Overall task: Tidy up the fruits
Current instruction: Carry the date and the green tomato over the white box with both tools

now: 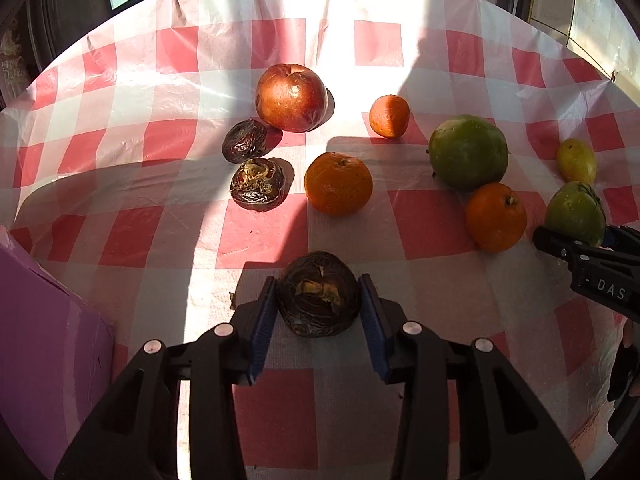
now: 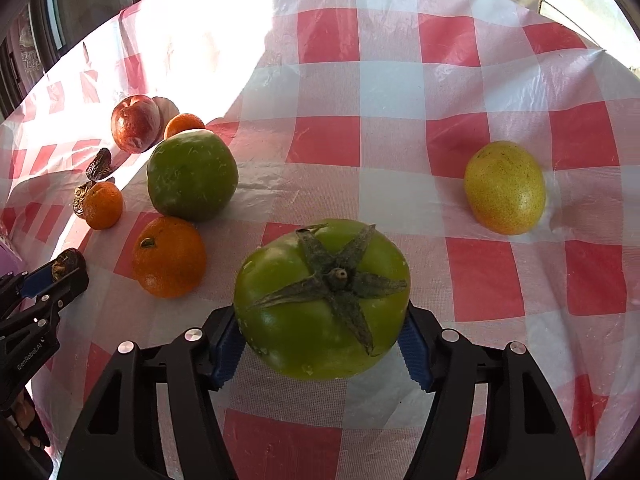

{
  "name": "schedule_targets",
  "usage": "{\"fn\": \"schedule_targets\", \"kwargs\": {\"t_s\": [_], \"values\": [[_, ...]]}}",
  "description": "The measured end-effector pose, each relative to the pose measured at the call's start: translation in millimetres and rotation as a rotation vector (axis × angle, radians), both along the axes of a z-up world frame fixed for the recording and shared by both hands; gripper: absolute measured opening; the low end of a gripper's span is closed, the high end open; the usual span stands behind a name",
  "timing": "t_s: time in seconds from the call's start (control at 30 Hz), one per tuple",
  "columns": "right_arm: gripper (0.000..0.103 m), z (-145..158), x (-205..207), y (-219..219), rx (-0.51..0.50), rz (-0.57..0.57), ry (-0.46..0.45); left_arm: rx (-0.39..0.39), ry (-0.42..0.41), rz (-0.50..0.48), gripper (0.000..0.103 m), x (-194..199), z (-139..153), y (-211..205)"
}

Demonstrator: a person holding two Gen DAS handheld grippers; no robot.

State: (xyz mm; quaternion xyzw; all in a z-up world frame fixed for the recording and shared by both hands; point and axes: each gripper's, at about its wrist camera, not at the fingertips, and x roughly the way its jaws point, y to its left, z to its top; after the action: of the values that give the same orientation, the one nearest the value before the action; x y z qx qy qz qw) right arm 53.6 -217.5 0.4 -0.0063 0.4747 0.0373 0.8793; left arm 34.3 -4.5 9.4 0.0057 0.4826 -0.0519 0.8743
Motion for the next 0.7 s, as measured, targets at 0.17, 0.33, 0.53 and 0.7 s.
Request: {"fn": "schedule_targets", "kwargs": {"t_s": [0.17, 0.33, 0.53, 0.7], "values": [[0.064, 4.8, -67.5, -10.1, 0.056, -0.099, 0.056, -0.050, 0.070, -0.029, 0.040, -51.7, 8.0, 7.5], [0.064, 7.1, -139.0, -1.0, 0.058, -0.090, 0.129, -0.083, 0.092, -0.128, 0.040, -109.7, 14.1, -4.6], [0.064, 8.9, -184.1, 19.8, 0.076, -0.088, 0.203, -0.123, 0.121, -0.326, 0.040, -148.9, 19.8, -11.3], [0.064, 29.6, -188.9, 49.0, 0.069, -0.074, 0.157, -0.213, 0.023, -0.361, 0.040, -146.9, 66.7, 12.4]]}}
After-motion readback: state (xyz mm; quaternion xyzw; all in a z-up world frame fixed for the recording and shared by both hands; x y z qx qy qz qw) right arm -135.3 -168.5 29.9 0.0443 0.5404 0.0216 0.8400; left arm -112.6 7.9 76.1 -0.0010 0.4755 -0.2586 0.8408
